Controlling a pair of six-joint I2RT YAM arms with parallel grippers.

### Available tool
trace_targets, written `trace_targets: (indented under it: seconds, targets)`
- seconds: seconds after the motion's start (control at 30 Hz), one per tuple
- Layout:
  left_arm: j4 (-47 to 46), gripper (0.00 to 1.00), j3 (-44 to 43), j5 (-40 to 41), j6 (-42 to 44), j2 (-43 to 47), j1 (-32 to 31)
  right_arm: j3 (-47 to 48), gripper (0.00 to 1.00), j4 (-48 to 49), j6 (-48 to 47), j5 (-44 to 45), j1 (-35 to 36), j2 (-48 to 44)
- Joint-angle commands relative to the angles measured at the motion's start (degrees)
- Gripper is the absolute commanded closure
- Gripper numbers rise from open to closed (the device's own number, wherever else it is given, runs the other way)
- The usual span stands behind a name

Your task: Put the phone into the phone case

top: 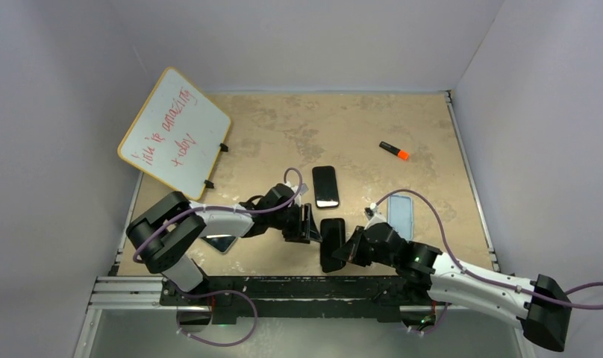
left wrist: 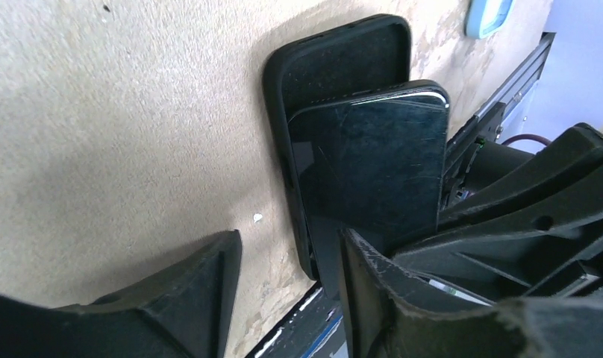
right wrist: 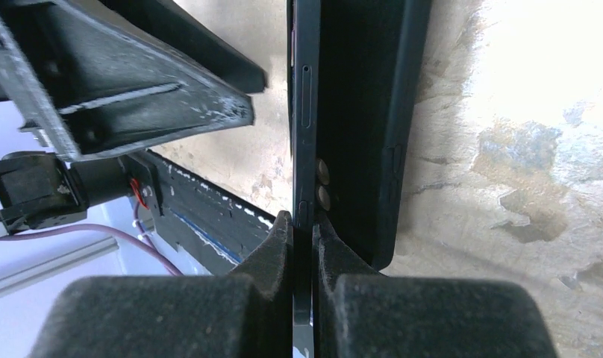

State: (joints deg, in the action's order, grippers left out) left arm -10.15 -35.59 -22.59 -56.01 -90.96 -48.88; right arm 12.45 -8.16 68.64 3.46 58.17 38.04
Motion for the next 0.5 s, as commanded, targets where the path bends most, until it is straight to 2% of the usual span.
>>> trace_targets:
  seconds: [0.0,0.2,0.47]
  targets:
    - [-5.00,0.52,0.17,-0.80,-1.22,-2.33,-1.43,-2.73,1.00,2.57,0.78,2.03,0.06,-0.25]
    - [-6.53,0.58,0.17,-0.65,-2.04,-4.24,-2.92,-4.43,1.00,2.35,1.62,3.70,0.10,-2.18]
    - [-5.79,0.59,-0.02,0.25,-2.09,-4.27,-3.57,-1.16,1.00,-2.57,-1.45,6.17,0.10,-5.88]
